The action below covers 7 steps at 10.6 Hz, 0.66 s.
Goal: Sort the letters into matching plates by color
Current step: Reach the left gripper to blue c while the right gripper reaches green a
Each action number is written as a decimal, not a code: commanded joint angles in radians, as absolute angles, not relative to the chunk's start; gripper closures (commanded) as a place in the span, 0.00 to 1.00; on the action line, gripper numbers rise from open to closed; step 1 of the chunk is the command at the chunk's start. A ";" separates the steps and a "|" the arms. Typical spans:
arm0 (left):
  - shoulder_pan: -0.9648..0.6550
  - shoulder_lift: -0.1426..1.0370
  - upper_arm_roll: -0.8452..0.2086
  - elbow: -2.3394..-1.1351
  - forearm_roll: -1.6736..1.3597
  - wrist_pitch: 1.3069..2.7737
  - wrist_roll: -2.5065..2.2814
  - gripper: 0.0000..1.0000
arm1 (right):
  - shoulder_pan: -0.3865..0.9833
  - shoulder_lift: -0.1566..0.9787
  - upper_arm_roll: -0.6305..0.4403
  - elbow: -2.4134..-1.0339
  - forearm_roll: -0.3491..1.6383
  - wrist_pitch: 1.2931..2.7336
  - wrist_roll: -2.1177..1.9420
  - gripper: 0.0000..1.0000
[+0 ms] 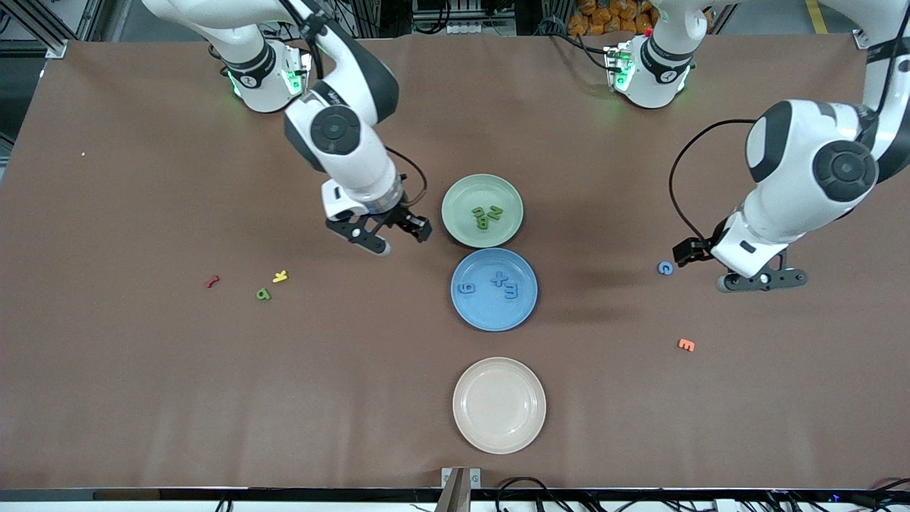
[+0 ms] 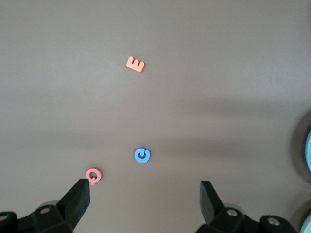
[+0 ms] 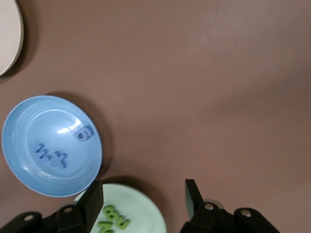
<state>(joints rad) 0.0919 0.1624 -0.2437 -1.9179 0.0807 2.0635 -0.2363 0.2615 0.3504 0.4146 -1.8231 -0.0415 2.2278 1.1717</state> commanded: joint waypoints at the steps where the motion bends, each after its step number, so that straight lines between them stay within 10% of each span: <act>1: 0.103 0.147 -0.242 -1.876 0.049 1.982 -0.193 0.00 | 0.224 0.232 0.306 -1.943 0.038 2.235 0.915 0.24; 7: 0.104 0.110 -0.249 -2.080 0.049 2.147 -0.173 0.00 | 0.054 0.173 0.152 -2.069 0.075 2.252 0.690 0.25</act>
